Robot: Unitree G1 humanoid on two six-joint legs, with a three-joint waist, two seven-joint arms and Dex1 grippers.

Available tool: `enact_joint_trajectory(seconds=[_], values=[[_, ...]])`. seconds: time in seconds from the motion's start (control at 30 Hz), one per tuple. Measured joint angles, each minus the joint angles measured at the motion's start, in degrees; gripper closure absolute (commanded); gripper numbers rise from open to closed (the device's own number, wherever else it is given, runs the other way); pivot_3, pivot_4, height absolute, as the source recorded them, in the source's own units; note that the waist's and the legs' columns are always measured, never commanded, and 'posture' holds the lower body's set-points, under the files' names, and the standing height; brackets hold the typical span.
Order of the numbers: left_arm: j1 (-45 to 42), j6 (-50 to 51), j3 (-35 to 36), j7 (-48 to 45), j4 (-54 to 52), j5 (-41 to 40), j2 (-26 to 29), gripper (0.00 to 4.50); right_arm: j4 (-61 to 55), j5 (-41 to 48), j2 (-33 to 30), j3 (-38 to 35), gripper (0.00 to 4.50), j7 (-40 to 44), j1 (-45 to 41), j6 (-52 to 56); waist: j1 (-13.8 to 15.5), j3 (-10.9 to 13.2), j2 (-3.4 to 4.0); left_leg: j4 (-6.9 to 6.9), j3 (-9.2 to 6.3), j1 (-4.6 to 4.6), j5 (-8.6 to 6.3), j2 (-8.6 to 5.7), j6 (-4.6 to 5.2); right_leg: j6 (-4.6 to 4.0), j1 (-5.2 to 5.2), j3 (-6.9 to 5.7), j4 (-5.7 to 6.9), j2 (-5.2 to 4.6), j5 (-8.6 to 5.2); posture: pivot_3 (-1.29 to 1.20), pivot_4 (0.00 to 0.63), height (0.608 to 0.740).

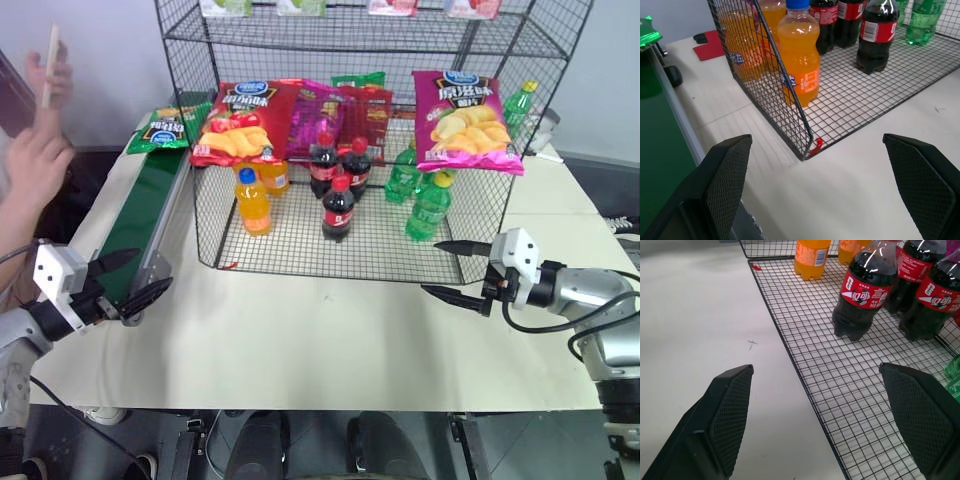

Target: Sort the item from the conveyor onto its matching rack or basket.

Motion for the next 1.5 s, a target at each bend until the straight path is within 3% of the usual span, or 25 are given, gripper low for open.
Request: enact_joint_trajectory(seconds=[0.67,0.83,1.0,1.23,1.5], values=[[5.09,0.06,3.57,-2.09,-0.64,-1.75,0.22,0.0,-3.68,6.14,2.88,0.91,0.3,0.89,-3.27,8.61,-0.07,0.0,0.0,0.0,-0.01,0.0,0.0,0.01,0.0,0.0,-0.02,0.0,0.01,-0.02,0.0,0.0,0.15,0.739],[7.31,-6.31,5.88,-1.56,-1.12,1.17,0.19,0.0,-6.01,6.14,5.51,2.71,0.3,-0.23,-3.55,8.75,-0.15,-0.01,-0.02,-0.01,0.01,-0.01,0.0,0.01,0.0,0.0,-0.04,0.01,0.0,-0.04,0.0,0.0,0.15,0.739],[12.5,-20.81,7.94,1.95,-0.57,10.87,-0.07,0.0,-10.16,6.82,8.7,4.96,0.3,-2.05,-3.61,10.26,-0.12,-0.02,-0.02,-0.04,0.0,-0.02,0.0,0.02,0.0,-0.01,-0.06,0.01,-0.01,-0.04,0.0,0.0,0.15,0.739],[14.59,-42.48,14.16,17.28,7.42,29.3,2.44,0.0,-12.61,7.16,10.6,9.54,0.3,-0.96,-4.68,11.13,-0.06,-0.05,-0.08,-0.04,0.01,-0.03,-0.01,0.0,0.01,-0.01,-0.06,0.0,-0.03,-0.07,0.0,0.0,0.15,0.739],[21.82,-55.1,15.05,30.48,12.39,42.74,2.82,0.0,-12.48,4.48,11.26,13.43,0.3,1.27,-6.15,8.65,-0.21,-0.07,-0.1,-0.09,0.02,-0.02,-0.01,0.02,0.01,-0.01,-0.08,0.0,-0.04,-0.08,0.0,0.0,0.15,0.739]])
